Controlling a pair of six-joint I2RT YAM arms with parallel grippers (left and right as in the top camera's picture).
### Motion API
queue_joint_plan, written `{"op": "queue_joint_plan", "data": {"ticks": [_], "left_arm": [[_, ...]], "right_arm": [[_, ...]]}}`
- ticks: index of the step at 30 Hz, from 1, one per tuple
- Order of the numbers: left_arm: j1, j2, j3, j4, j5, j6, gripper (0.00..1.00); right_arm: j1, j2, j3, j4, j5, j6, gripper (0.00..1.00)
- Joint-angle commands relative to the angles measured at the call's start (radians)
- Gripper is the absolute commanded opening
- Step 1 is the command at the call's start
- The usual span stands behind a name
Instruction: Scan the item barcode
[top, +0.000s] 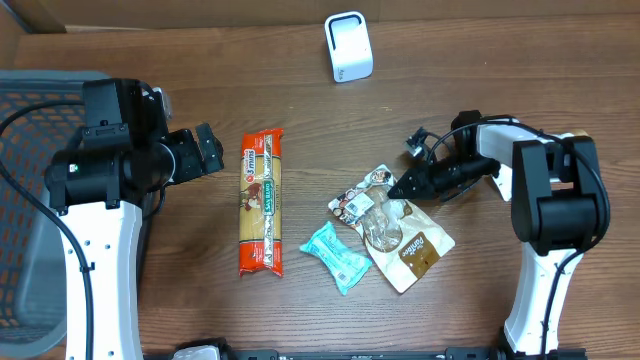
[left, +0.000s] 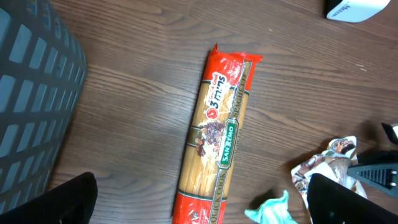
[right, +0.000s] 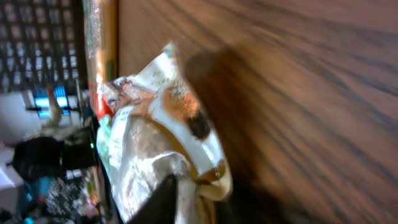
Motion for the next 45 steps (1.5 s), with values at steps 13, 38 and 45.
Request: {"op": "queue_joint_plan", "data": {"ticks": [13, 38, 45], "left_arm": [[0.0, 0.007, 0.019, 0.002, -0.007, 0.016, 1.0], [0.0, 0.007, 0.019, 0.002, -0.007, 0.016, 1.0], [0.0, 0.008, 0.019, 0.002, -0.007, 0.016, 0.99]], "right_arm": [[-0.027, -0.064, 0.126, -0.176, -0.088, -0.01, 0.04], [-0.032, -0.411, 0.179, -0.224, -0.595, 0.018, 0.04], [-0.032, -0.413, 0.253, -0.241, -0.595, 0.075, 0.04]]}}
